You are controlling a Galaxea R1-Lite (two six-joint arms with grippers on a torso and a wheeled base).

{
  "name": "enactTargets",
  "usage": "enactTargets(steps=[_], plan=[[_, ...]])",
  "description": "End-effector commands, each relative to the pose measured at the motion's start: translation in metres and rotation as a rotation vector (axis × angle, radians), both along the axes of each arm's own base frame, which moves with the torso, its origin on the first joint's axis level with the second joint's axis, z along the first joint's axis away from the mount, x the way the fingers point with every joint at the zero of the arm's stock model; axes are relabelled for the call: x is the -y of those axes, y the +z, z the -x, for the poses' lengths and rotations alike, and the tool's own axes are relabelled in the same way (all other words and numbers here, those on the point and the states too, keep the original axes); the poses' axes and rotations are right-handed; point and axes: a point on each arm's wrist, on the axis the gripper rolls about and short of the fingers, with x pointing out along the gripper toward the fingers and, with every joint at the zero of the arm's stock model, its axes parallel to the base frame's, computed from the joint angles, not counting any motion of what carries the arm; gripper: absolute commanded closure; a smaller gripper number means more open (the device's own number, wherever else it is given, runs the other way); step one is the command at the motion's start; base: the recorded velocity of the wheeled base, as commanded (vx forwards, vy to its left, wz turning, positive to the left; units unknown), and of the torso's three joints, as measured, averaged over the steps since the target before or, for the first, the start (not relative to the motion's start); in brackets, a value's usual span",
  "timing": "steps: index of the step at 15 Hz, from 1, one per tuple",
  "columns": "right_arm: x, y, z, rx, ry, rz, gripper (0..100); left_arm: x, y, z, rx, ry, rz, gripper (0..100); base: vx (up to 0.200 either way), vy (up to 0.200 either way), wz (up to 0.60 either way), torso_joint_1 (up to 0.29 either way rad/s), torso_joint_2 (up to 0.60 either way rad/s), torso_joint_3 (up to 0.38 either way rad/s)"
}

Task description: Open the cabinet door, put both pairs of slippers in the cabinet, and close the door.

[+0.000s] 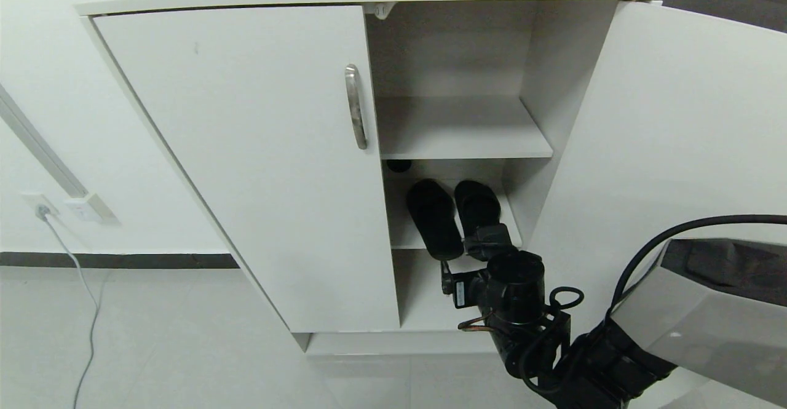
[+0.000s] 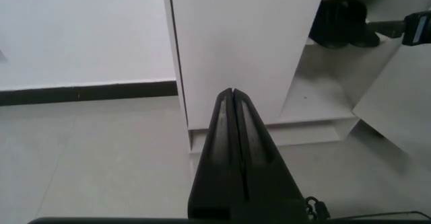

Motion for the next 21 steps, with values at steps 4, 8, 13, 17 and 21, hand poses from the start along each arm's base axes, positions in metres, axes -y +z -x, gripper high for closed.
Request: enactTargets(steps=[4, 8, 13, 17, 21], plan=[[0.0007, -0.0010, 0.0011, 0.004, 0.001, -0.003, 0, 0.0000, 0.0000, -0.0001, -0.002, 0.001, 0.001, 100, 0.000, 0.000, 0.00, 0.000, 0.00, 0.000], [0.0015, 0.0000, 0.0010, 0.006, 0.000, -0.005, 0, 0.0000, 0.0000, -0.0001, -0.002, -0.001, 0.001, 100, 0.000, 0.000, 0.00, 0.000, 0.00, 0.000], [0.0022, -0.0015, 0.0017, 0.001, 0.000, 0.001, 0, 0.0000, 0.0000, -0.0001, -0.002, -0.001, 0.003, 100, 0.000, 0.000, 0.00, 0.000, 0.00, 0.000], [0.0032, -0.0023, 0.0019, -0.002, -0.002, 0.003, 0, 0.0000, 0.0000, -0.0001, -0.002, -0.001, 0.001, 100, 0.000, 0.000, 0.00, 0.001, 0.00, 0.109], [0.0028, -0.0023, 0.0023, -0.002, 0.000, 0.003, 0, 0.0000, 0.0000, -0.0001, -0.002, 0.001, 0.001, 100, 0.000, 0.000, 0.00, 0.005, 0.00, 0.170]])
